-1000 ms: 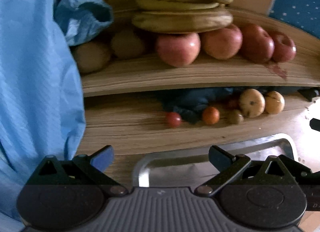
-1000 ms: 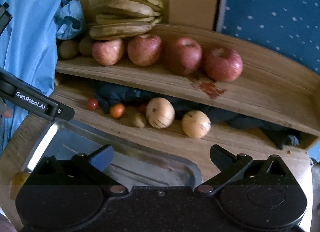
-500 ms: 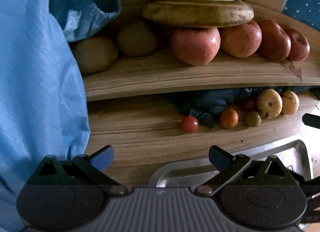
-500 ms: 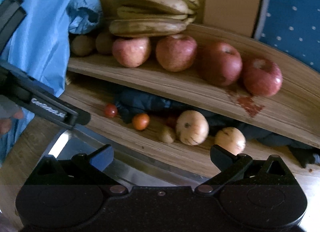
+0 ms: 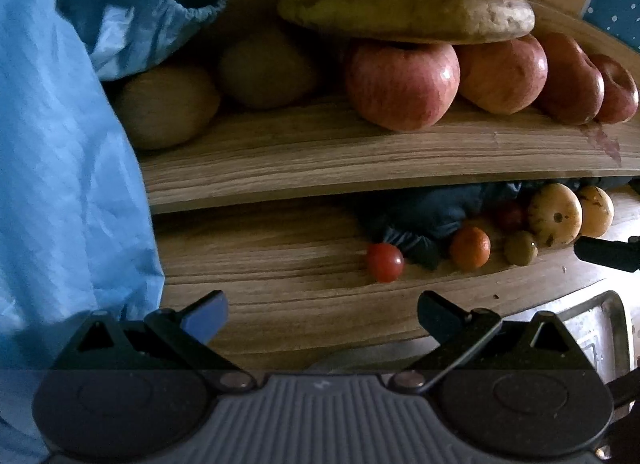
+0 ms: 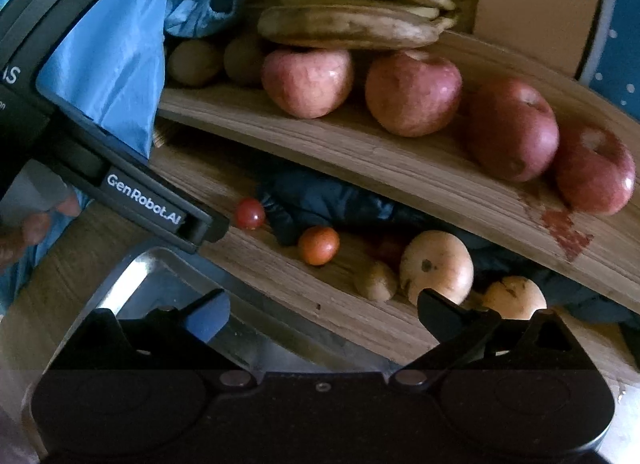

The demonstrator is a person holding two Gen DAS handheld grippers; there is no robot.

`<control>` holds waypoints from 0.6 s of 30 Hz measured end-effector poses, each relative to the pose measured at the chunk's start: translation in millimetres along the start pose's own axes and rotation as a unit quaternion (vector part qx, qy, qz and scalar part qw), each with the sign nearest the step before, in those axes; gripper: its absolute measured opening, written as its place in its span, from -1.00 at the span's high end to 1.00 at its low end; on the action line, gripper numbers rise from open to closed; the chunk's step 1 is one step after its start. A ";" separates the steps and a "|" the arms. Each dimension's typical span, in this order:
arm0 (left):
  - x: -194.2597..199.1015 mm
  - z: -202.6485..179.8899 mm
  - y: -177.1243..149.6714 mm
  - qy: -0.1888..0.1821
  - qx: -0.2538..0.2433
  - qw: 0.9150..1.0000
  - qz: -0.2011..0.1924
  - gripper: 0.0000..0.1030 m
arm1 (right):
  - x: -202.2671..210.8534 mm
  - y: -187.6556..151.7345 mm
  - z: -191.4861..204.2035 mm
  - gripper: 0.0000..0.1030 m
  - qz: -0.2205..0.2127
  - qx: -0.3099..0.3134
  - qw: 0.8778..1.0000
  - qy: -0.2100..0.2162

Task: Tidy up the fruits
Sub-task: 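Reach the left tool to the red cherry tomato while the right tool reaches a small tangerine, then close the left tool on the cherry tomato while the right tool closes on the tangerine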

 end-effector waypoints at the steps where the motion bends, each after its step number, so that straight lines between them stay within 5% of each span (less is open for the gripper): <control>1: -1.4 -0.3 1.2 -0.001 0.000 1.000 0.001 -0.99 | -2.1 0.8 -0.1 -0.90 0.000 0.000 1.000 0.001; 18: -13.5 6.9 1.0 -0.037 0.019 0.999 0.008 -0.99 | -27.5 12.0 10.6 -0.55 -0.011 0.057 0.998 -0.014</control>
Point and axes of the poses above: each gripper's, at about its wrist camera, not at the fingertips, and x roughly against the way its jaws point, z to its left, y to its top, the point moved 1 cm from there along -x, roughly the way its jaws point, and after that the axes turned 9 degrees about z, right-handed, at the moved point
